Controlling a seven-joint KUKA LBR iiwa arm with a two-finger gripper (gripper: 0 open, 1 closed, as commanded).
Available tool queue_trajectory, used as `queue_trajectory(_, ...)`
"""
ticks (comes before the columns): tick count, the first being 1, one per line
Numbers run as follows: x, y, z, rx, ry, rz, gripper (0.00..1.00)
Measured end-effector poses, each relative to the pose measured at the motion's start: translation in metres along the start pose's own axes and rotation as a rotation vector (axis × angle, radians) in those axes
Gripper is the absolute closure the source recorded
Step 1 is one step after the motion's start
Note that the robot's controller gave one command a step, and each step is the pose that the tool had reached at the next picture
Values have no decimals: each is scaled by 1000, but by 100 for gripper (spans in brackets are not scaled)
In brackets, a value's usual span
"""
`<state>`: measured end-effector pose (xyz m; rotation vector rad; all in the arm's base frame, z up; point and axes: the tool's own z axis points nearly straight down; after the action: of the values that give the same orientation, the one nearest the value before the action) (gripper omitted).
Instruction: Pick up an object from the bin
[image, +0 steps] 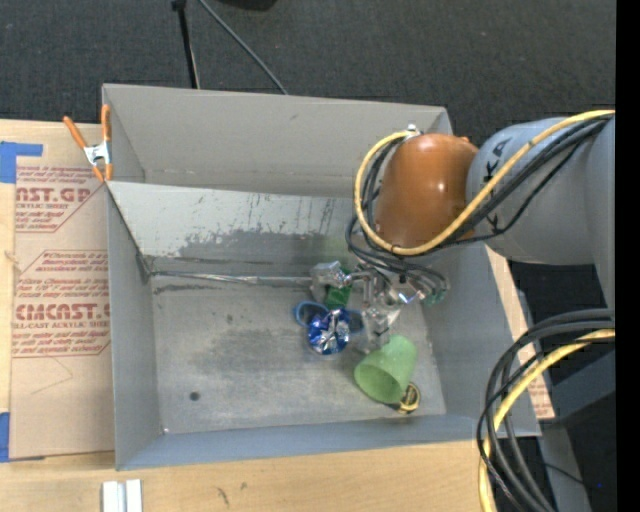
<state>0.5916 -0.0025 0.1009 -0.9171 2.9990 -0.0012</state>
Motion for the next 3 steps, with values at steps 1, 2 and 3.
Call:
queue_trajectory(1, -18, 29, -12, -3, 1, -150, 0)
queue_trajectory(2, -10, 11, 32, -3, 1, -229, 0)
queue_trajectory(3, -11, 12, 31, -3, 0, -227, 0)
